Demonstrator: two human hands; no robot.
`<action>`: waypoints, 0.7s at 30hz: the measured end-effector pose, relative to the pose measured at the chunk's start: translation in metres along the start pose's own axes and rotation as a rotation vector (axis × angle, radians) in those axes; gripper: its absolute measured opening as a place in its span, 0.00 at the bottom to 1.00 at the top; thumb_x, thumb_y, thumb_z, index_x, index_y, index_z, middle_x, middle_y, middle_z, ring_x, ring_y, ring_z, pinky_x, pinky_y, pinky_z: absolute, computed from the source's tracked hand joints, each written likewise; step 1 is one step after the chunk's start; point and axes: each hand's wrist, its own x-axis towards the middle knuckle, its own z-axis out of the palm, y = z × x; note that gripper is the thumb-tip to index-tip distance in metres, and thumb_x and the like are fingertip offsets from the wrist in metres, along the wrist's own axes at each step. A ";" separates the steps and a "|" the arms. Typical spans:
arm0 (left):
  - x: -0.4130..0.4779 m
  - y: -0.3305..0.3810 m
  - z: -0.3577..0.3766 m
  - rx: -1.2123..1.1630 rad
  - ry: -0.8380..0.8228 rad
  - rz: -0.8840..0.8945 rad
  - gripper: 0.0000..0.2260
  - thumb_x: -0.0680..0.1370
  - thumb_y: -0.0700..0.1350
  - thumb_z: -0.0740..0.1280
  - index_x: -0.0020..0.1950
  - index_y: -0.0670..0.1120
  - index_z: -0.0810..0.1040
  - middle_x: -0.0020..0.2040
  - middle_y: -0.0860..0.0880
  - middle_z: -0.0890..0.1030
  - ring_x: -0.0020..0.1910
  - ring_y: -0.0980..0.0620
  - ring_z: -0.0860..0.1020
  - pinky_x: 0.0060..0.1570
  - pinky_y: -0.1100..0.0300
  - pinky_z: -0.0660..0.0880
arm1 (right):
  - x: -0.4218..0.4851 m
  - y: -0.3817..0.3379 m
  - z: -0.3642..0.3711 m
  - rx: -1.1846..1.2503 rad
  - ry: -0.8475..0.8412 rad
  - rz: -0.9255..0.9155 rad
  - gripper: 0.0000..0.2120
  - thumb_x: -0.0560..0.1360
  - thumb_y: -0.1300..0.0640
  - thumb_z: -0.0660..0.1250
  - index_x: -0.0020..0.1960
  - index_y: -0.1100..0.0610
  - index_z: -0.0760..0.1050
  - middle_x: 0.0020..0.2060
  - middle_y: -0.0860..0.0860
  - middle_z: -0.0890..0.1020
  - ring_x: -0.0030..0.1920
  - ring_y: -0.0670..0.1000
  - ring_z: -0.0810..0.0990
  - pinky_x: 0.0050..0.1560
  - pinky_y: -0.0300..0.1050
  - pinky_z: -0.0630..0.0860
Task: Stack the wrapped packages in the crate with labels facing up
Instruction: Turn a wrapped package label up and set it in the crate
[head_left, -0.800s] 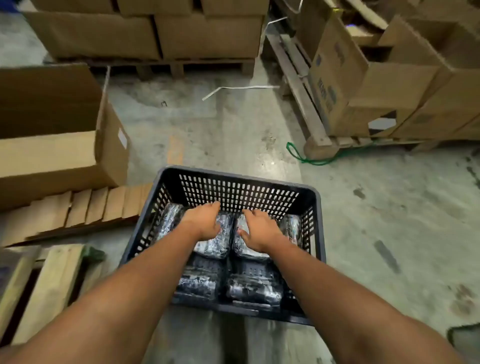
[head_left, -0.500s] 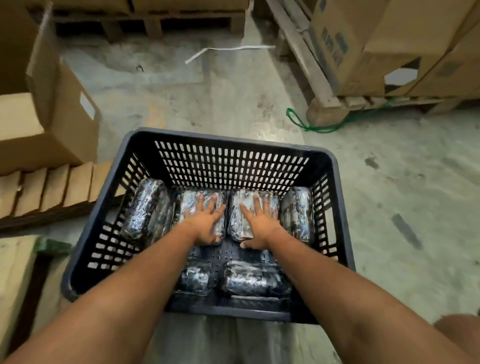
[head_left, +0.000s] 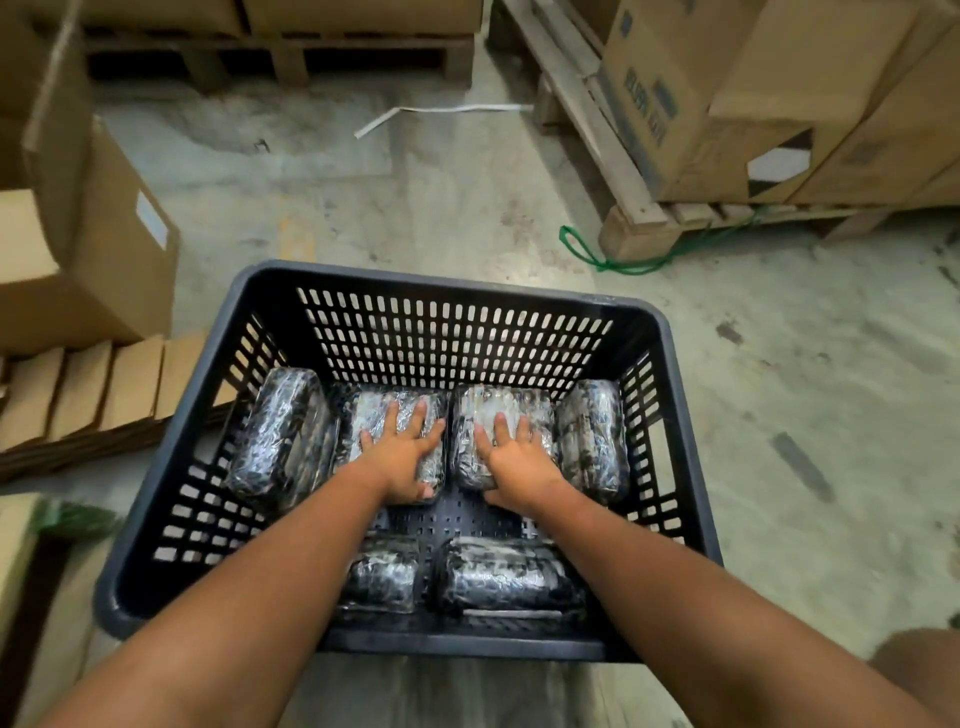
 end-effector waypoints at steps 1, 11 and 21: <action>-0.001 0.000 -0.001 -0.021 0.000 0.002 0.48 0.75 0.49 0.73 0.79 0.59 0.38 0.77 0.51 0.28 0.73 0.40 0.25 0.68 0.30 0.33 | -0.005 0.000 -0.004 -0.001 0.009 -0.018 0.44 0.80 0.58 0.70 0.85 0.54 0.44 0.83 0.64 0.46 0.80 0.74 0.47 0.80 0.69 0.49; -0.010 0.007 -0.021 -0.514 0.095 0.037 0.33 0.77 0.50 0.71 0.79 0.59 0.60 0.80 0.51 0.46 0.79 0.38 0.44 0.73 0.30 0.44 | -0.043 0.019 -0.078 0.634 0.361 -0.051 0.09 0.67 0.53 0.79 0.45 0.48 0.82 0.33 0.41 0.84 0.34 0.37 0.80 0.36 0.41 0.78; -0.060 0.027 -0.082 -1.399 0.328 0.230 0.27 0.64 0.48 0.81 0.60 0.66 0.82 0.64 0.62 0.77 0.67 0.50 0.74 0.67 0.37 0.69 | -0.085 0.055 -0.145 1.418 0.479 -0.128 0.31 0.65 0.59 0.82 0.67 0.48 0.82 0.35 0.52 0.87 0.28 0.44 0.77 0.29 0.36 0.72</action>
